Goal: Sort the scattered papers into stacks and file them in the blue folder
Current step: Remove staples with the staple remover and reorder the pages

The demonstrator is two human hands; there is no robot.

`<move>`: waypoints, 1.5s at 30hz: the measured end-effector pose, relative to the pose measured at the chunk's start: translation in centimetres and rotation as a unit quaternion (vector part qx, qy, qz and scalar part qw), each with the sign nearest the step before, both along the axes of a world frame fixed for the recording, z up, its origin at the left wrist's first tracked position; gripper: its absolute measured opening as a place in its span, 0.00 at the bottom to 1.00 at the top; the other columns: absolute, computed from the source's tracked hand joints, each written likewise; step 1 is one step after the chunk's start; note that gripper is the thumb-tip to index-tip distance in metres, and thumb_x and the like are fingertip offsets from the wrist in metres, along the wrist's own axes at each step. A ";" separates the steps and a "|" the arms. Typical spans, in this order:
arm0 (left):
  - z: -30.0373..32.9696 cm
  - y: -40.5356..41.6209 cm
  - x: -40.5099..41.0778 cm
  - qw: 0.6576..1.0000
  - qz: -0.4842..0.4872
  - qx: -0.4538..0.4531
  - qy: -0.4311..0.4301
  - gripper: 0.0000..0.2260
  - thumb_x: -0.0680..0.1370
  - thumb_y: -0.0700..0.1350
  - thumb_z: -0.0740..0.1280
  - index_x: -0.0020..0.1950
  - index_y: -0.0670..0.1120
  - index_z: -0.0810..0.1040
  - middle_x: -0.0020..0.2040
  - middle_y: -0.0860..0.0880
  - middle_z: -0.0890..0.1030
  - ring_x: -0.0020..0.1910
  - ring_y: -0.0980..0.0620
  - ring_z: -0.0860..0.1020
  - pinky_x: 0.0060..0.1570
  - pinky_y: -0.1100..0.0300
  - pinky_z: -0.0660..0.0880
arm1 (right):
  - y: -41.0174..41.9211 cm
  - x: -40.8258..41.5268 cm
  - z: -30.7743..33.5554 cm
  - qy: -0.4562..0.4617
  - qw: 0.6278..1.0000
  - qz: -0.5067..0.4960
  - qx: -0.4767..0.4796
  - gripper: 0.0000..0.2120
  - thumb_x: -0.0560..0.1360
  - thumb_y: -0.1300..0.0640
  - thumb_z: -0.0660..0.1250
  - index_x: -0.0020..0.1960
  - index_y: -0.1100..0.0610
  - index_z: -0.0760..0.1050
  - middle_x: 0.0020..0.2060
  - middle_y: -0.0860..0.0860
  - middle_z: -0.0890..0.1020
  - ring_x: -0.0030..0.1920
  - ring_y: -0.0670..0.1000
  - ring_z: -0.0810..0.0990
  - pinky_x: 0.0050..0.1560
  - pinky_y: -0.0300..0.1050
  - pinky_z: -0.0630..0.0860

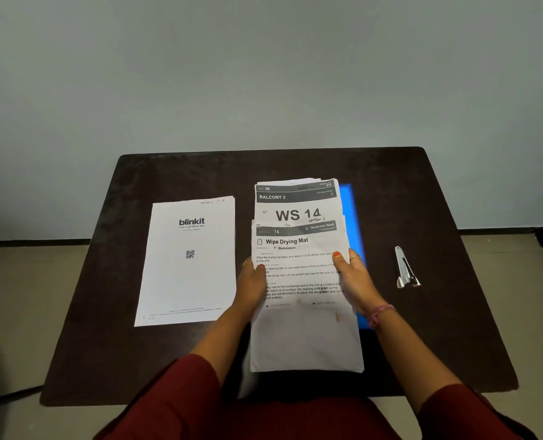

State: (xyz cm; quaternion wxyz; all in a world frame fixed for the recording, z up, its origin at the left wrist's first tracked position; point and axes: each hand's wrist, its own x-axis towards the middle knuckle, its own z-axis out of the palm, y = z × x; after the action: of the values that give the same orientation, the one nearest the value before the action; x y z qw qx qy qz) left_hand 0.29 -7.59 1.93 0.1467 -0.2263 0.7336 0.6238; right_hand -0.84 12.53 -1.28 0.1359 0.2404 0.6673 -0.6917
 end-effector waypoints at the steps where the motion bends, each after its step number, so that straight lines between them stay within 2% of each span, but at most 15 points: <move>1: 0.0 0.0 0.1 1.000 -0.004 -0.007 0.003 0.17 0.81 0.35 0.54 0.43 0.54 0.73 0.42 0.58 0.77 0.43 0.56 0.77 0.40 0.67 0.74 | 0.0 0.0 -0.1 0.000 1.000 -0.002 0.005 0.15 0.80 0.52 0.61 0.66 0.54 0.69 0.60 0.52 0.79 0.60 0.52 0.79 0.64 0.52 0.73; 5: 0.4 -0.2 0.3 0.999 -0.026 -0.030 -0.005 0.15 0.81 0.33 0.54 0.45 0.53 0.72 0.44 0.56 0.77 0.42 0.58 0.77 0.36 0.70 0.74 | 0.7 0.1 0.6 -0.001 0.999 0.005 0.045 0.12 0.80 0.59 0.61 0.63 0.55 0.69 0.57 0.54 0.81 0.55 0.53 0.81 0.58 0.52 0.77; 7: 0.4 -0.5 0.4 0.999 -0.026 -0.037 -0.013 0.11 0.80 0.34 0.56 0.50 0.49 0.71 0.46 0.53 0.77 0.44 0.54 0.77 0.39 0.66 0.74 | 1.3 0.1 1.1 -0.002 0.995 0.028 0.099 0.13 0.79 0.62 0.62 0.63 0.56 0.70 0.53 0.52 0.82 0.52 0.51 0.81 0.55 0.48 0.77; 10: 0.0 -1.1 0.6 0.998 -0.032 -0.048 -0.028 0.09 0.79 0.37 0.60 0.56 0.49 0.71 0.49 0.51 0.78 0.48 0.51 0.78 0.47 0.58 0.76 | 2.3 0.0 1.4 -0.010 0.980 0.079 0.180 0.11 0.77 0.62 0.63 0.59 0.57 0.74 0.40 0.48 0.80 0.43 0.48 0.80 0.50 0.45 0.77; 14: -0.8 -2.0 0.6 0.996 -0.040 -0.076 -0.035 0.06 0.79 0.40 0.61 0.46 0.47 0.77 0.41 0.48 0.79 0.43 0.49 0.77 0.48 0.55 0.74 | 3.1 -0.1 1.7 -0.028 0.960 0.136 0.243 0.06 0.75 0.62 0.66 0.50 0.53 0.76 0.33 0.49 0.73 0.38 0.48 0.74 0.52 0.54 0.78; 16: -1.5 -2.5 0.7 0.994 -0.045 -0.090 -0.043 0.07 0.78 0.42 0.61 0.46 0.44 0.79 0.44 0.44 0.82 0.44 0.46 0.80 0.50 0.52 0.76 | 3.3 -0.2 1.9 -0.032 0.956 0.152 0.250 0.06 0.75 0.62 0.67 0.49 0.52 0.76 0.31 0.48 0.73 0.37 0.47 0.74 0.50 0.54 0.80; 19: -1.8 -3.1 0.6 0.992 -0.048 -0.102 -0.054 0.08 0.78 0.42 0.62 0.44 0.44 0.80 0.45 0.42 0.84 0.46 0.44 0.81 0.50 0.51 0.77 | 3.5 -0.8 2.4 -0.032 0.945 0.178 0.271 0.06 0.75 0.60 0.68 0.51 0.55 0.75 0.34 0.48 0.75 0.42 0.48 0.76 0.48 0.46 0.77; 22: -1.7 -3.4 0.4 0.991 -0.049 -0.113 -0.056 0.08 0.78 0.41 0.63 0.45 0.45 0.81 0.45 0.44 0.84 0.48 0.45 0.81 0.50 0.53 0.77 | 4.0 -2.1 2.7 -0.020 0.938 0.184 0.295 0.15 0.74 0.56 0.71 0.59 0.56 0.74 0.43 0.53 0.80 0.48 0.48 0.76 0.52 0.38 0.69; 25: -1.5 -3.5 -0.1 0.991 -0.035 -0.120 -0.045 0.04 0.78 0.42 0.64 0.46 0.48 0.77 0.41 0.52 0.80 0.42 0.55 0.78 0.43 0.61 0.72 | 4.7 -3.9 2.9 0.014 0.927 0.178 0.330 0.20 0.74 0.53 0.71 0.63 0.57 0.74 0.47 0.53 0.80 0.50 0.49 0.77 0.55 0.40 0.71; 27: -1.4 -3.6 -0.6 0.987 -0.028 -0.155 -0.015 0.05 0.79 0.41 0.63 0.53 0.48 0.75 0.42 0.54 0.76 0.39 0.62 0.73 0.43 0.65 0.68 | 4.9 -5.3 3.3 0.053 0.920 0.185 0.342 0.18 0.74 0.55 0.71 0.62 0.57 0.75 0.49 0.53 0.79 0.50 0.50 0.77 0.54 0.40 0.71; 29: -1.3 -3.9 -1.1 0.980 -0.042 -0.192 0.015 0.13 0.79 0.41 0.63 0.64 0.42 0.73 0.52 0.49 0.74 0.46 0.58 0.75 0.47 0.68 0.68 | 4.9 -6.7 3.8 0.094 0.902 0.214 0.364 0.17 0.74 0.57 0.71 0.62 0.57 0.76 0.52 0.54 0.78 0.50 0.48 0.77 0.54 0.37 0.69; 32: -1.2 -4.3 -2.0 0.970 -0.084 -0.226 0.041 0.17 0.80 0.41 0.62 0.68 0.40 0.70 0.64 0.46 0.69 0.61 0.51 0.73 0.58 0.65 0.66 | 4.4 -8.4 4.2 0.111 0.873 0.269 0.391 0.16 0.75 0.58 0.70 0.62 0.56 0.77 0.54 0.53 0.77 0.47 0.50 0.78 0.54 0.38 0.72; 38: -0.6 -4.5 -3.2 0.946 -0.132 -0.273 0.114 0.18 0.79 0.31 0.55 0.68 0.40 0.71 0.65 0.44 0.70 0.63 0.52 0.70 0.57 0.77 0.58 | 3.6 -9.9 4.3 0.096 0.826 0.349 0.432 0.16 0.73 0.54 0.72 0.60 0.53 0.79 0.55 0.51 0.80 0.46 0.49 0.78 0.54 0.44 0.75; 42: -0.3 -4.4 -3.3 0.944 -0.137 -0.270 0.134 0.21 0.79 0.31 0.53 0.71 0.40 0.67 0.68 0.43 0.69 0.67 0.50 0.69 0.64 0.68 0.61 | 3.3 -10.0 4.1 0.095 0.818 0.357 0.441 0.13 0.72 0.56 0.73 0.57 0.53 0.81 0.50 0.50 0.83 0.44 0.46 0.77 0.50 0.40 0.74; 45: -0.2 -4.5 -3.5 0.942 -0.137 -0.271 0.145 0.21 0.80 0.32 0.53 0.72 0.41 0.65 0.69 0.44 0.68 0.67 0.50 0.69 0.65 0.68 0.61 | 3.2 -9.6 4.0 0.097 0.821 0.354 0.437 0.11 0.73 0.57 0.71 0.55 0.53 0.82 0.48 0.49 0.84 0.46 0.46 0.80 0.54 0.43 0.76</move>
State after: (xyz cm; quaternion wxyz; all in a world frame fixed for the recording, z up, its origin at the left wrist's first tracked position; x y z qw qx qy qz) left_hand -3.23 -12.04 1.78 0.0558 -0.0616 0.9121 0.4015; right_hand -10.49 15.73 2.74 0.1866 -0.0471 0.9486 -0.2512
